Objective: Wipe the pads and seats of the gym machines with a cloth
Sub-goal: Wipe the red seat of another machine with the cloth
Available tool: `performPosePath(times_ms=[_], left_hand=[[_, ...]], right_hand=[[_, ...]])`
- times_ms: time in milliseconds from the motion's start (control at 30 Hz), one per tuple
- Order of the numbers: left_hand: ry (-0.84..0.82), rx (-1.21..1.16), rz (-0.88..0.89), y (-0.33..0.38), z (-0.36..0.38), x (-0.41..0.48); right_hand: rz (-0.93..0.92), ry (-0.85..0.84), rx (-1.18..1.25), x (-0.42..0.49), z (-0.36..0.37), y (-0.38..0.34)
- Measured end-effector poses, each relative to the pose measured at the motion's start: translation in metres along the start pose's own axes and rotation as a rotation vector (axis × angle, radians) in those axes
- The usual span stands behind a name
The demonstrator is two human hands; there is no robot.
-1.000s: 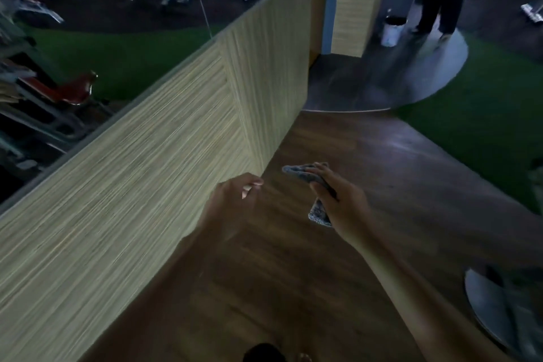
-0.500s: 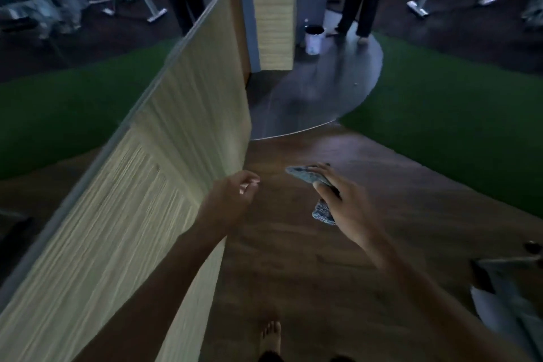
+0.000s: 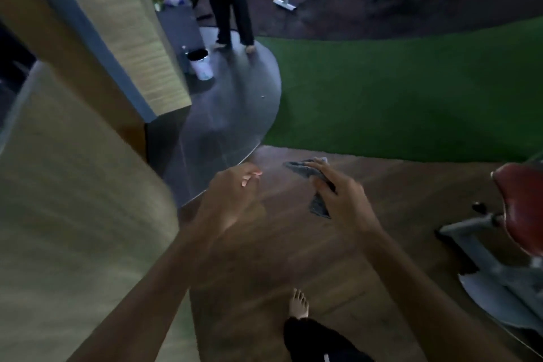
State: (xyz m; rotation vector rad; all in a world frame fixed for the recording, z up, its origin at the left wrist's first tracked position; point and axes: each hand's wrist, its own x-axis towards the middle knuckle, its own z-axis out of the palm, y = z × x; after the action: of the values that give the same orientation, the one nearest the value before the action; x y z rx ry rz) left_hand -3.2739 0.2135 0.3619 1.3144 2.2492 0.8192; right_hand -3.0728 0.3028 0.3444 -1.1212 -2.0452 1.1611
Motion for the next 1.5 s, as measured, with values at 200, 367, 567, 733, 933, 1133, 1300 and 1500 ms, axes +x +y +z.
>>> performPosePath(times_ms=[200, 367, 567, 733, 933, 1133, 1300, 1500], left_hand=[[-0.134, 0.061, 0.146, 0.046, 0.029, 0.159], [-0.290, 0.067, 0.341, 0.097, 0.074, 0.287], [-0.502, 0.036, 0.554, 0.162, 0.140, 0.430], [-0.688, 0.019, 0.688, 0.228, 0.186, 0.532], [-0.846, 0.092, 0.859, 0.323, 0.268, 0.601], [-0.972, 0.146, 0.999, 0.440, 0.385, 0.628], [-1.100, 0.195, 1.110, 0.543, 0.465, 0.628], [-1.268, 0.229, 1.329, 0.640, 0.567, 0.598]], right_hand=[[0.120, 0.178, 0.005, 0.113, -0.045, 0.032], [0.206, 0.343, 0.004, 0.191, -0.087, 0.066], [0.340, 0.577, -0.027, 0.287, -0.134, 0.108], [0.465, 0.769, -0.032, 0.350, -0.181, 0.132], [0.577, 0.948, -0.030, 0.385, -0.248, 0.181], [0.679, 1.137, 0.002, 0.406, -0.346, 0.253], [0.725, 1.283, -0.009, 0.407, -0.434, 0.293], [0.869, 1.553, 0.084, 0.386, -0.492, 0.340]])
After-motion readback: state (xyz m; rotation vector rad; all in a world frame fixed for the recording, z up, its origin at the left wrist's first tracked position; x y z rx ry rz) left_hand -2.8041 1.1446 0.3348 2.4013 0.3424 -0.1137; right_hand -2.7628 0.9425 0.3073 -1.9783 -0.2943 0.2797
